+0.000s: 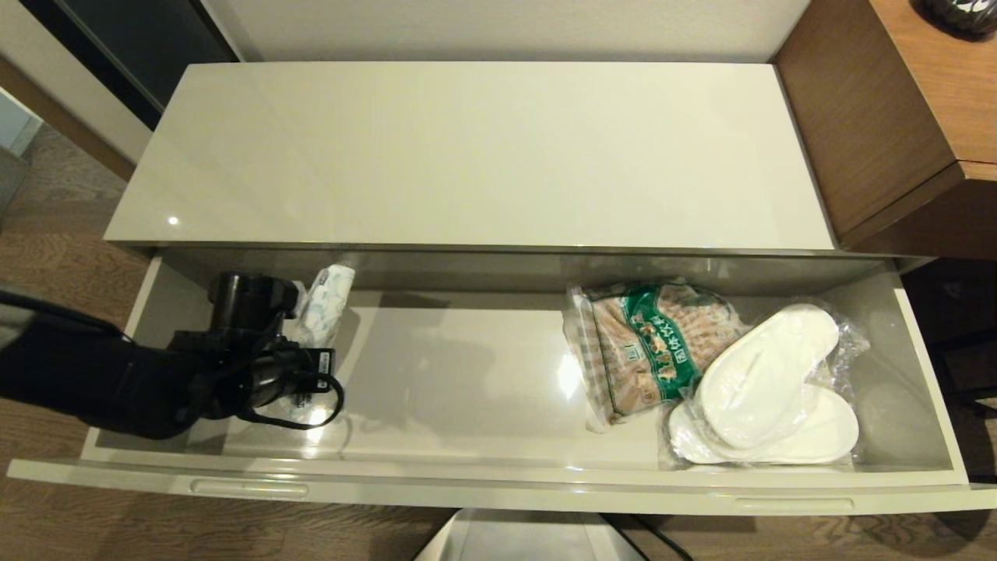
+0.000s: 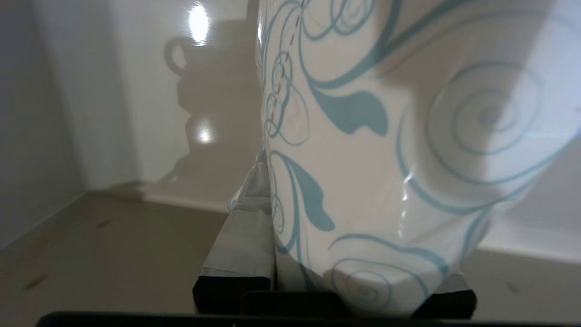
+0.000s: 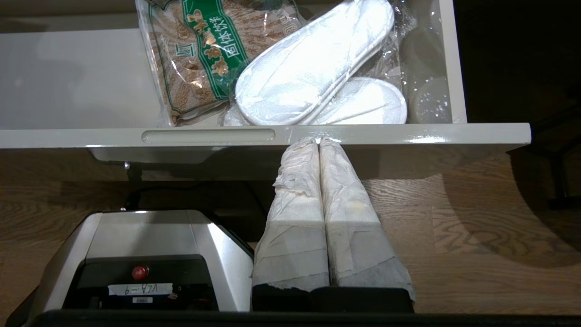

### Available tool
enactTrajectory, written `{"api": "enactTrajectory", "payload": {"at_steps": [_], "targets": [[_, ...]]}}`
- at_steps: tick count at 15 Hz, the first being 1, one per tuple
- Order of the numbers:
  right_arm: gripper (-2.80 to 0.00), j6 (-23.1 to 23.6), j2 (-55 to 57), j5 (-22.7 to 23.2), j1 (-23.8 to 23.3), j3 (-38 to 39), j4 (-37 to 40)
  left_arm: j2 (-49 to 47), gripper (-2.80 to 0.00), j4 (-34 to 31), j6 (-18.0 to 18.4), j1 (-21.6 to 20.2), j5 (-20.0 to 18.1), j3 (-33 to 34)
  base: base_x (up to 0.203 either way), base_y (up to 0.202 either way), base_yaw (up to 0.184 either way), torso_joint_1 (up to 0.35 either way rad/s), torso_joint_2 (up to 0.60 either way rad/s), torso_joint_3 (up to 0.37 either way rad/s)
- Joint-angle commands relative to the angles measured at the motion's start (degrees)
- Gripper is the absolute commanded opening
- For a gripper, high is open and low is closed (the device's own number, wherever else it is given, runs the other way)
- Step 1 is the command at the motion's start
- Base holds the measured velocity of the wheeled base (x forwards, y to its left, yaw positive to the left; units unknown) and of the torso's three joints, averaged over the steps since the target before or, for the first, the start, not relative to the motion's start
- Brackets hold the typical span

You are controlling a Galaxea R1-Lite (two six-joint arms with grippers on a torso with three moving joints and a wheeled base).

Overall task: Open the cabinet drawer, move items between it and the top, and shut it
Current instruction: Take out the tissue from the drawer

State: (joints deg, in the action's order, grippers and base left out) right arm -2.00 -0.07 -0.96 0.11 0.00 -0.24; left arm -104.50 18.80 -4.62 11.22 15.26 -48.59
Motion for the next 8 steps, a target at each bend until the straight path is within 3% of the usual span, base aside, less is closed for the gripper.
{"api": "enactTrajectory", "payload": {"at_steps": [1, 5, 7, 8], "targets": [[-2.8, 0.0, -0.8, 0.0, 0.0, 0.2, 0.0, 12.3, -2.8, -6.5, -0.2, 0.7, 0.1, -0.1, 0.0, 0.0, 0.0, 0.0, 0.0, 0.0], [-2.8, 0.0, -0.8, 0.0, 0.1, 0.2, 0.0, 27.9, -2.8, -24.4, -0.3, 4.0, 0.0, -2.9, 0.0, 0.0, 0.0, 0.0, 0.0, 0.0], [-2.8, 0.0, -0.8, 0.0, 0.0, 0.2, 0.0, 33.0, -2.8, -34.4, -0.3, 7.1, 0.0, -7.7, 0.0, 0.0, 0.0, 0.0, 0.0, 0.0], [-2.8, 0.0, -0.8, 0.0, 0.0, 0.2, 0.0, 33.1, -2.8, -34.9, -0.3, 7.4, 0.0, -8.0, 0.0, 0.0, 0.0, 0.0, 0.0, 0.0]]}}
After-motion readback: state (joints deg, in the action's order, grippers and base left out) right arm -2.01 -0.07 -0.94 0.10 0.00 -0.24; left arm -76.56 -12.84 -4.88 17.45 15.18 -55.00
